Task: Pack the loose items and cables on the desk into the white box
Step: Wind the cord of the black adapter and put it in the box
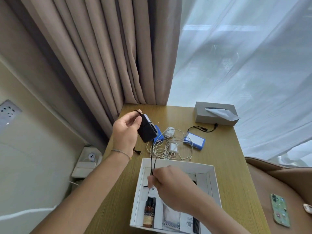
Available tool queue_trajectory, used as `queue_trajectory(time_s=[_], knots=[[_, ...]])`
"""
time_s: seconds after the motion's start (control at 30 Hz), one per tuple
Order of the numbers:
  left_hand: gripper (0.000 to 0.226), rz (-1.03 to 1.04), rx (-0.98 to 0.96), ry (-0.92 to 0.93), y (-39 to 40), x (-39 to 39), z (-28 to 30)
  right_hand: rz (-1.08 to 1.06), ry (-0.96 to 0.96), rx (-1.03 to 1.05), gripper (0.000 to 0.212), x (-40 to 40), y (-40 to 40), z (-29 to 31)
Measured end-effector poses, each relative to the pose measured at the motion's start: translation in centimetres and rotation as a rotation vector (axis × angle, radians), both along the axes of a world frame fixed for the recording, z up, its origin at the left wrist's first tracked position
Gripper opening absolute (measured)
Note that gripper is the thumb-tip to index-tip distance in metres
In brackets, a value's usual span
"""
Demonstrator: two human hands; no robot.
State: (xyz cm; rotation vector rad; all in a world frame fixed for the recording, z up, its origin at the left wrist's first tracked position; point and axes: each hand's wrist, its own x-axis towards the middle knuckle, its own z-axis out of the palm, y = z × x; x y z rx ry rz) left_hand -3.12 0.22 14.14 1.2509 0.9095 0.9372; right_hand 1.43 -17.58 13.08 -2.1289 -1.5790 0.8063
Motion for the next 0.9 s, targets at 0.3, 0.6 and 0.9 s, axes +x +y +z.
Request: queue_trajectory(time_s=[0.3, 0.6, 0.9], knots=[[0.028, -0.382, -0.838, -0.251, -1.5, -1.6, -1.1, -0.098, 0.044, 0.014, 0.039, 3.6, -0.6, 1.3], [0.028, -0.241, -0.946, -0.391, -1.5, 0.2, -0.1, -0.231, -0.206, -0.239, 0.026, 3.6, 0.6, -6.4], [0.033, -0.144, -0.141, 0.089, -3.1, 1.0, -4.7, 0.144, -0.287, 0.003, 0.033, 0.5, 0.1, 1.4]])
